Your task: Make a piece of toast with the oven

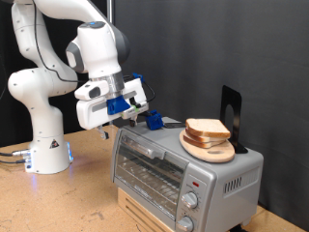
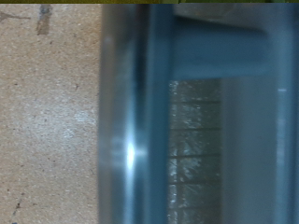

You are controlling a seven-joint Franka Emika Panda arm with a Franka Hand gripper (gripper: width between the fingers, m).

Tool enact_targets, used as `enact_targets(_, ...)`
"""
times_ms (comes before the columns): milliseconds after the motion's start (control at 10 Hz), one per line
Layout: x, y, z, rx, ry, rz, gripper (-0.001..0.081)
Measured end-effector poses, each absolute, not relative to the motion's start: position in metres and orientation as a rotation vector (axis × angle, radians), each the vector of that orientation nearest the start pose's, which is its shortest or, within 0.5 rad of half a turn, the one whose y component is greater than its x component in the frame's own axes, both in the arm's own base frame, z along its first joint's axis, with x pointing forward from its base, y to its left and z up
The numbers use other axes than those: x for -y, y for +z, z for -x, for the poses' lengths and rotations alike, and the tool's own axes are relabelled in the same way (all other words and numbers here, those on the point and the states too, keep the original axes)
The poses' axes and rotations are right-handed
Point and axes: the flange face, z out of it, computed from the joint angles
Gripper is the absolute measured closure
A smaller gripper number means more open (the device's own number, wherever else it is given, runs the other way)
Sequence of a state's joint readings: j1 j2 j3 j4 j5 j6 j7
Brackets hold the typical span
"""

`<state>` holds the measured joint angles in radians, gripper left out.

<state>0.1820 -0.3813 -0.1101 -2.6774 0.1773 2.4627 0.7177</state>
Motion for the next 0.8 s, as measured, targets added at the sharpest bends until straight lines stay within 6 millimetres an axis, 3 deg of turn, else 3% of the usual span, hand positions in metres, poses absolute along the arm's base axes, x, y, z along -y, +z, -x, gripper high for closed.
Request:
enact_targets(400,-0.024,0.354,-0.410,-1.118,-0.151,2.730,0.0124)
enact_targets(800,-0.021,0.350,-0.410,-1.127,-0.145,2.729,0.0124)
